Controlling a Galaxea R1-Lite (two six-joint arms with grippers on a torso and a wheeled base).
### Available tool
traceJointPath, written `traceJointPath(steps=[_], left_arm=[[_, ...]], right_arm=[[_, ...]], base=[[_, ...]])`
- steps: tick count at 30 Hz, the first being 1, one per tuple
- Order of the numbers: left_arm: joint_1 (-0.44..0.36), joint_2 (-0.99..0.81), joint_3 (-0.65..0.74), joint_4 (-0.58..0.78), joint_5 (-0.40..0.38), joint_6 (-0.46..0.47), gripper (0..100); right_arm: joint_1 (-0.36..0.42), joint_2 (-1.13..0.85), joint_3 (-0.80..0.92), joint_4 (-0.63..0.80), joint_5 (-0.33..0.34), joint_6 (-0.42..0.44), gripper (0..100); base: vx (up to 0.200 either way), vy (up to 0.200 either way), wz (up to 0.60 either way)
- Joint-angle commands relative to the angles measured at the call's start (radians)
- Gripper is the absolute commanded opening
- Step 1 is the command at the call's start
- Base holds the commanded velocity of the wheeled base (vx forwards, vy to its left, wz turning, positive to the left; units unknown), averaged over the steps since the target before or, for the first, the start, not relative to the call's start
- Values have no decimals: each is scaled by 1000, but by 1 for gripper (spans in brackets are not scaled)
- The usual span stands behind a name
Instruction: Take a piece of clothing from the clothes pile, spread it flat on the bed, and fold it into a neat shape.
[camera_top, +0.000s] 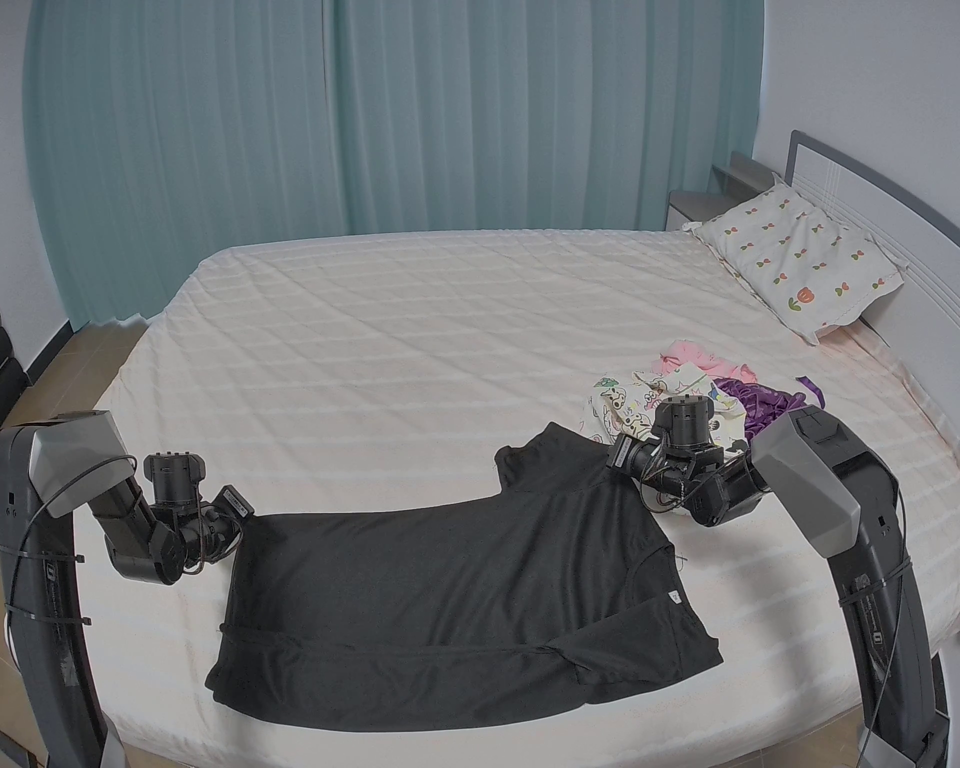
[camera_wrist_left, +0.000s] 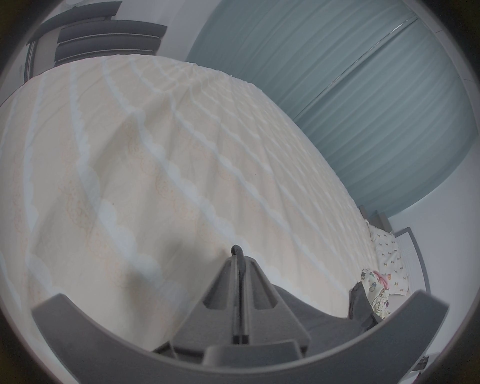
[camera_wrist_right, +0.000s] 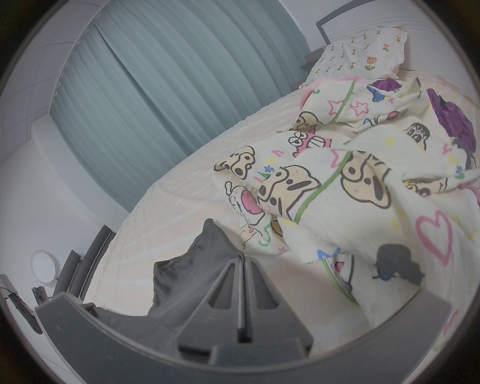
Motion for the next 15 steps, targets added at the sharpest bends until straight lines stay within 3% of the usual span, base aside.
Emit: traceJointPath(steps=[1, 15], left_arm=[[3, -21, 12, -21, 2, -2, 0], [37, -41, 12, -27, -1, -4, 0]], right_arm=[[-3, -68, 71, -31, 2, 4, 0], [-13, -108, 153, -125, 11, -2, 0]], base=[[0, 0, 0], [0, 0, 0]])
